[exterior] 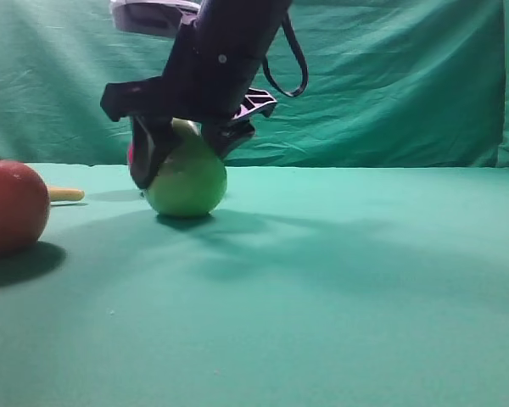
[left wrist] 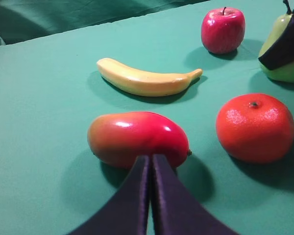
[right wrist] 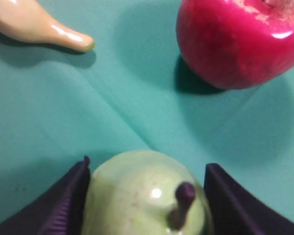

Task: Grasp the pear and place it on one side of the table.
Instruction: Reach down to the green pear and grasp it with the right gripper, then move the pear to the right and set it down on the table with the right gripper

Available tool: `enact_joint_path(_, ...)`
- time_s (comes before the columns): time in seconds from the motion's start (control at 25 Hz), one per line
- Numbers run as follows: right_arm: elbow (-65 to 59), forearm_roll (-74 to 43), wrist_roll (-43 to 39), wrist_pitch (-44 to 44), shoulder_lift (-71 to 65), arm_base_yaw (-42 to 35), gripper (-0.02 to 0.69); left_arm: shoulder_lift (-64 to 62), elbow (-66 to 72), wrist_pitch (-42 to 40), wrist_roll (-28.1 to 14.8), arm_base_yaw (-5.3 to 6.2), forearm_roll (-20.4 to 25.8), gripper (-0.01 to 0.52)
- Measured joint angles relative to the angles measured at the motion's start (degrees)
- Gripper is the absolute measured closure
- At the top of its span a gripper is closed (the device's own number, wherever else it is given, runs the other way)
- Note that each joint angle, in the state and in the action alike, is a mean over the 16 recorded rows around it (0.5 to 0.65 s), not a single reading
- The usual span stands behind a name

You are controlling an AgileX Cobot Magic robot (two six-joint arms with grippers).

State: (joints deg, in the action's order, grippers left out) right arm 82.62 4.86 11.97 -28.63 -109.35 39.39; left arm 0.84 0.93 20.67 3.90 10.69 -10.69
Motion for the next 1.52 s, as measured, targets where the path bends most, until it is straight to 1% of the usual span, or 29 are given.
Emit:
enact_joint_path(0.2,-6.44,-0.84,-0.38,-1.87,8.75,-5.87,0.252,0.0,0.0,0.0,0.0,0.0,0.0,0.514)
enact_joint_path(0.32,-12.35,-1.04,-0.63,-0.89,13.17,-10.25,0.252,0.0,0.0,0.0,0.0,0.0,0.0,0.514)
enact_joint_path(0.6,-27.75,-1.08,-1.06,7.5,17.68,-19.24,0.252,0.0,0.0,0.0,0.0,0.0,0.0,0.514)
enact_joint_path(0.84,-35.25,-1.07,-1.12,15.08,15.96,-22.94,0.248,0.0,0.0,0.0,0.0,0.0,0.0,0.514)
enact_joint_path(0.92,-36.31,-1.06,-1.12,16.88,15.12,-23.48,0.233,0.0,0.0,0.0,0.0,0.0,0.0,0.514)
enact_joint_path(1.08,-37.08,-1.03,-1.12,18.4,14.27,-23.94,0.177,0.0,0.0,0.0,0.0,0.0,0.0,0.514)
enact_joint_path(1.36,-35.85,-0.99,-1.12,15.09,19.18,-23.98,0.069,0.0,0.0,0.0,0.0,0.0,0.0,0.514)
enact_joint_path(1.44,-35.13,-0.97,-1.12,13.01,22.16,-23.98,0.056,0.0,0.0,0.0,0.0,0.0,0.0,0.514)
enact_joint_path(1.52,-34.4,-0.97,-1.15,10.51,25.82,-23.98,0.069,0.0,0.0,0.0,0.0,0.0,0.0,0.514)
